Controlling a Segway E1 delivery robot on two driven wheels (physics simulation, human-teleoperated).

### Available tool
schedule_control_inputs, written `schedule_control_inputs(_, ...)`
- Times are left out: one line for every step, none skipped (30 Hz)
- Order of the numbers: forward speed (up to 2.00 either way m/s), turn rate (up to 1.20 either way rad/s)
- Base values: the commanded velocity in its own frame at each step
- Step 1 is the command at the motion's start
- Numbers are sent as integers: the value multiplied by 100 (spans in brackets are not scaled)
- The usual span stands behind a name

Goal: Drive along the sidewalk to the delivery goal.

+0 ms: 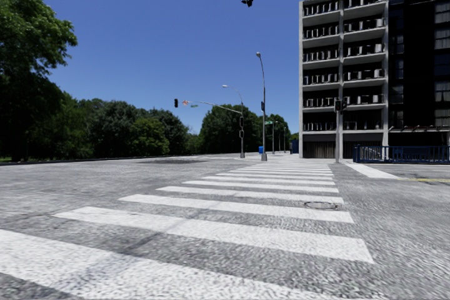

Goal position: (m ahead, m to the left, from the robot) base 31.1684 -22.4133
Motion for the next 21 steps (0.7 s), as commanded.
schedule_control_inputs(126, -33)
schedule_control_inputs(126, -34)
schedule_control_inputs(126, -34)
schedule_control_inputs(126, -34)
schedule_control_inputs(126, -34)
schedule_control_inputs(126, -34)
schedule_control_inputs(126, -34)
schedule_control_inputs(126, -34)
schedule_control_inputs(126, -34)
schedule_control_inputs(126, -34)
schedule_control_inputs(126, -34)
schedule_control_inputs(126, -34)
schedule_control_inputs(129, -34)
schedule_control_inputs(133, -34)
schedule_control_inputs(136, -34)
schedule_control_inputs(137, -34)
schedule_control_inputs(137, -34)
schedule_control_inputs(138, -34)
schedule_control_inputs(139, -34)
schedule_control_inputs(139, -34)
schedule_control_inputs(140, -34)
